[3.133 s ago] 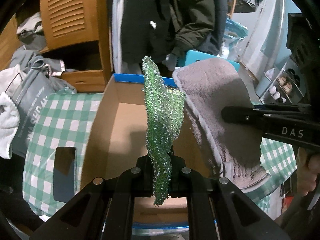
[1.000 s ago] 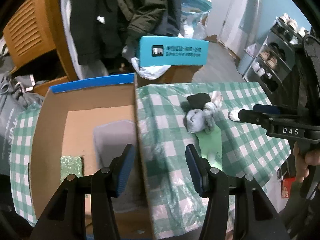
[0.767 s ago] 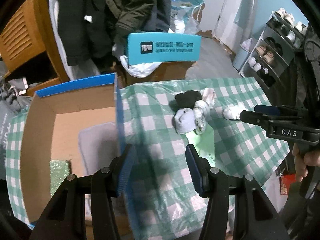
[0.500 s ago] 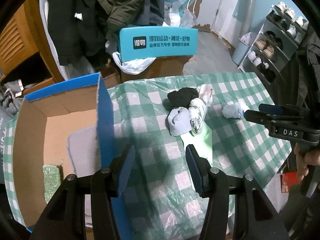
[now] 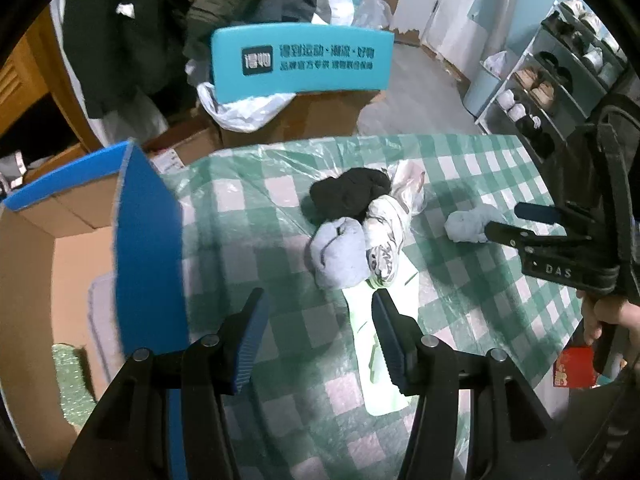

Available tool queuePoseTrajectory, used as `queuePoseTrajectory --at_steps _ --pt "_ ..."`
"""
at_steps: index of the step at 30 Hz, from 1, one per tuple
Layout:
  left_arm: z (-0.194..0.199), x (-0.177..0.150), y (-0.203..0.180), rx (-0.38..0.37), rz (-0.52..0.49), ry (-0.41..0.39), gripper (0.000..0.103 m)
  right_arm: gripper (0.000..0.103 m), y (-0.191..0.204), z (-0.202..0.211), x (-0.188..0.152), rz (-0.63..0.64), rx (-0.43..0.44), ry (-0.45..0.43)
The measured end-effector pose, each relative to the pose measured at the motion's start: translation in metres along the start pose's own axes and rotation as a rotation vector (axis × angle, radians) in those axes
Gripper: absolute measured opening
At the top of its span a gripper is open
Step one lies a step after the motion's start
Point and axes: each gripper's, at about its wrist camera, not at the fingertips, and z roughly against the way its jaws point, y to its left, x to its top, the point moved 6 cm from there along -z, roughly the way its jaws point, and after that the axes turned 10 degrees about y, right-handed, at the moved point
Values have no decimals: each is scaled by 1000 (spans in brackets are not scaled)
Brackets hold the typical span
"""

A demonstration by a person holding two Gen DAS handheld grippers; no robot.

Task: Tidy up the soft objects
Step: 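Move the right gripper to the white-and-blue sock on the table, then close the right gripper on the white-and-blue sock, then grasp the white tissue on the light green pad with the left gripper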

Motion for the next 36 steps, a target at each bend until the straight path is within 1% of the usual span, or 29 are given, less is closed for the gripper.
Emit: queuePoseTrajectory --at_steps 7,12,16,18,20,22,24,27,31,36 --pt "-22 8 -4 -4 -3 37 55 65 -14 -26 12 9 1 33" --pt "-31 10 -3 -11 4 55 55 65 -21 -44 14 9 23 67" --pt "-38 8 -4 -6 1 73 55 65 -23 -59 8 -6 66 116" --pt "-40 8 -4 -6 1 80 55 65 -25 -62 5 -10 55 126" --pt "-41 7 -6 -6 -3 85 55 65 -25 -64 2 -12 62 133" --pt "-41 5 -7 -7 -11 87 55 65 -22 -67 -3 -7 60 157" --pt "-41 3 -9 -5 -17 88 55 63 -21 -69 -6 -10 55 170" --pt "-41 0 -9 -3 -26 91 55 62 -17 -70 -15 -27 71 186" --pt "-42 -6 -11 -13 -28 101 55 43 -16 -69 -26 -39 60 198" --pt "-44 -14 -18 -34 -38 113 55 39 -12 -64 -40 -68 83 183"
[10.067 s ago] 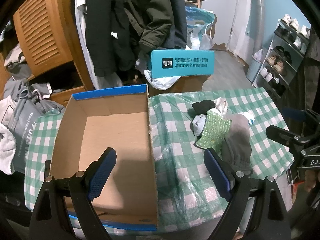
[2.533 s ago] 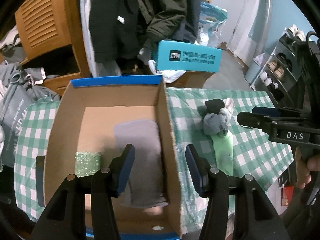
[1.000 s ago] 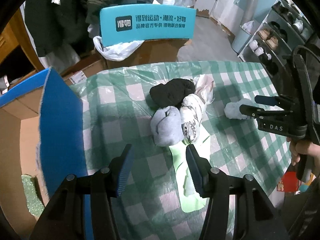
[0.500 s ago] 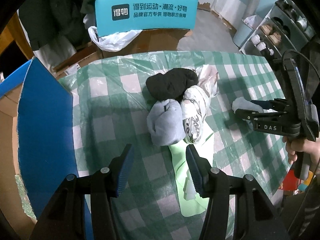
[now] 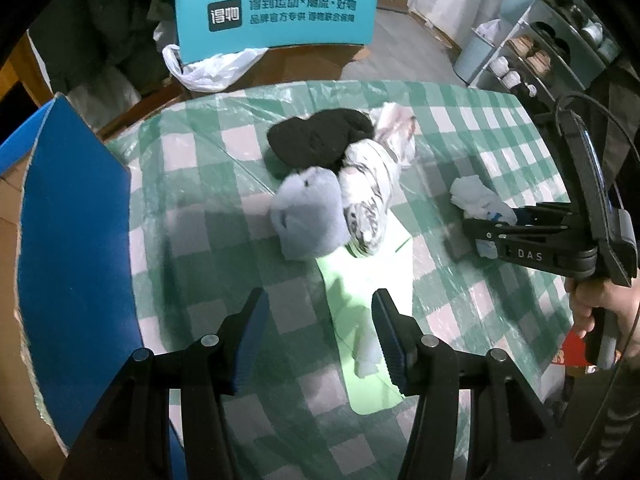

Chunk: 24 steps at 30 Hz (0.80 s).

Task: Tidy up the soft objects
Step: 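Grasp the white tissue on the light green pad with the left gripper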

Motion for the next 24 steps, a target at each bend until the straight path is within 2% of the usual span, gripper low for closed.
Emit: queuePoseTrajectory --at_steps 5,13,21,24 --pt "-10 -11 -11 -37 -10 28 55 38 8 10 -23 -49 44 -15" --pt "-19 -22 -24 -22 -50 41 55 38 27 23 -55 -54 101 -18" --pt "-34 -31 -30 -22 -52 78 54 38 32 31 -54 -27 115 -10" --pt "-38 -34 -33 -13 -66 87 47 38 37 34 -50 -21 121 -19"
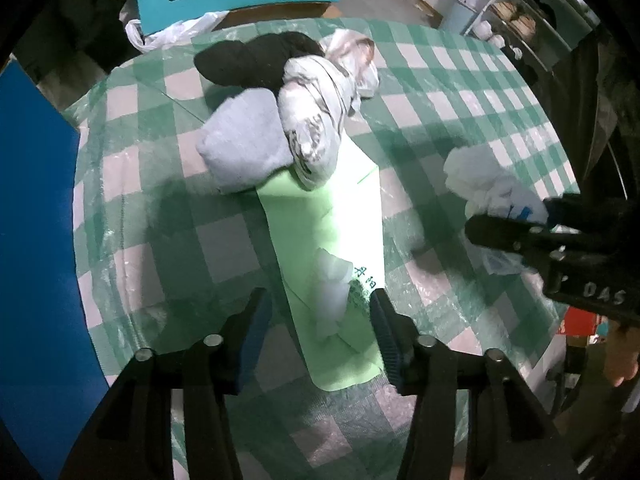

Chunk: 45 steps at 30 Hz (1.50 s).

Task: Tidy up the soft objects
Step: 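Grasp the white tissue on the light green pad with the left gripper, then carry the tissue with the left gripper while the right gripper carries the sock toward the box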

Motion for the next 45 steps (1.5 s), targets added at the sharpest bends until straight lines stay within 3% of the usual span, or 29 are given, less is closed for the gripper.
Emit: queuePoseTrajectory --at_steps 7,22,29,45 --pt "-8 -4 -2 20 -16 9 33 38 7 0 8 0 10 -10" --pt "-12 -2 -8 31 -44 -2 16 39 8 0 9 -8 17 -14" --pt "-6 -2 -8 28 -50 -12 14 39 13 6 8 1 29 -25" --pt "54 -7 6 9 -27 -126 13 39 55 38 11 71 55 -87"
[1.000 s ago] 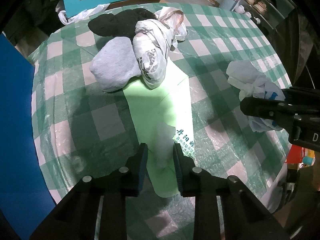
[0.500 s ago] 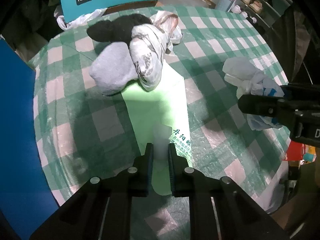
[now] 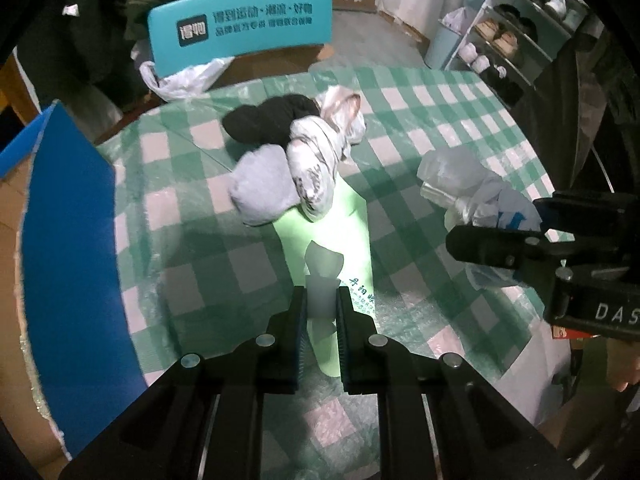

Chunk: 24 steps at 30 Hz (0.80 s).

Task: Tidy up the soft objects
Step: 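Carry the tissue with the left gripper while the right gripper carries the sock toward the box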

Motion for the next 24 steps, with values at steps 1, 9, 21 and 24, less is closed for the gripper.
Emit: queuePoseTrajectory --at_steps 1,9,21,24 --pt "3 0 1 -2 3 -3 13 39 5 3 1 8 3 -5" --pt "29 -7 13 -8 30 -34 13 39 36 17 5 58 24 -34" --pt "81 -22 34 15 53 -116 13 39 90 38 9 153 62 -78" --pt "94 -28 42 12 64 -136 13 39 104 41 12 173 70 -85"
